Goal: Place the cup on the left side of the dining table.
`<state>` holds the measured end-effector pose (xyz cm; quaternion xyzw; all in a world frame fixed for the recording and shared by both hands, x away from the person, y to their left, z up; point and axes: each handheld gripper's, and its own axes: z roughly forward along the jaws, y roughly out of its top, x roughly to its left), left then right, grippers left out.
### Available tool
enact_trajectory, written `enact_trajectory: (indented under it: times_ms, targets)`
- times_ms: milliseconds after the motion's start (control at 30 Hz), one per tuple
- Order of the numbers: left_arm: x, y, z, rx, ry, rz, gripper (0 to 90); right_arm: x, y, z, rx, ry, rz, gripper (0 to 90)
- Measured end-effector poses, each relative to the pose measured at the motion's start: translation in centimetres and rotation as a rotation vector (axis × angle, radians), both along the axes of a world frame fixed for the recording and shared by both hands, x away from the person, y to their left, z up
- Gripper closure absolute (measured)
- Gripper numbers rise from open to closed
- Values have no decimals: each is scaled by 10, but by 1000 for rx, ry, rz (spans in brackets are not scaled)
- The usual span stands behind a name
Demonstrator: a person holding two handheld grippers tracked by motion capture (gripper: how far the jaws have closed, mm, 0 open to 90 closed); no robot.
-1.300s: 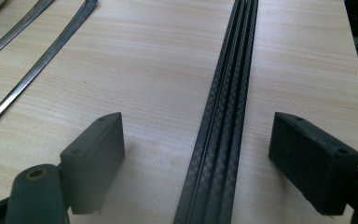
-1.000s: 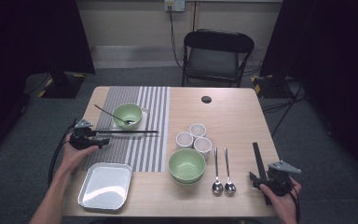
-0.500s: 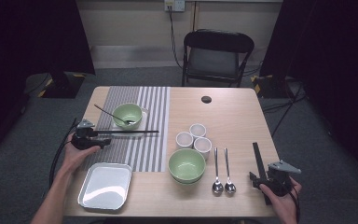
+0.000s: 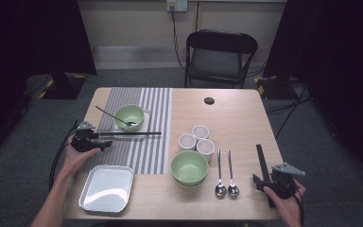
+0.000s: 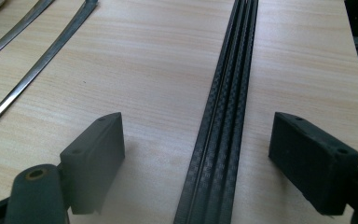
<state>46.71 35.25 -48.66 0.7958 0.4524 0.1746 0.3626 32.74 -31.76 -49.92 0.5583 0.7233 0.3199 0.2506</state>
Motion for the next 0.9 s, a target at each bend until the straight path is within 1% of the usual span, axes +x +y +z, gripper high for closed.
enact_trajectory:
  times_ms: [100,133,167,200,267,333,367,533,667,700,733,800,900]
  targets:
    - [-5,-1,6,-5,-11,-1,228,0,0,0,-1,-1,1,175]
    - [-7,-2,7,-6,-5,-9,228,0,0,0,-1,0,1,175]
    - [-8,-3,8,3,-7,-17,231,0,0,0,-1,0,1,175]
    - [-9,-5,9,3,-13,-27,238,0,0,0,-1,0,1,174]
    - [-11,-9,12,-15,-23,-51,244,0,0,0,-1,0,1,175]
    - [-12,-14,14,-15,-33,-72,249,0,0,0,-1,0,1,175]
    - [-12,-16,13,-19,-31,-84,257,0,0,0,-1,0,1,175]
    - [-11,-23,9,-10,-12,-110,267,0,0,0,0,0,1,175]
    - [-9,-24,6,-16,-2,-111,267,0,0,0,0,0,0,175]
    - [-8,-25,4,-10,6,-103,266,0,0,0,0,0,0,174]
    - [-7,-25,3,1,6,-99,253,0,0,0,0,0,0,174]
    - [-6,-26,1,4,12,-103,247,0,0,0,0,0,0,174]
    - [-6,-26,2,8,2,-101,247,0,0,0,1,0,0,175]
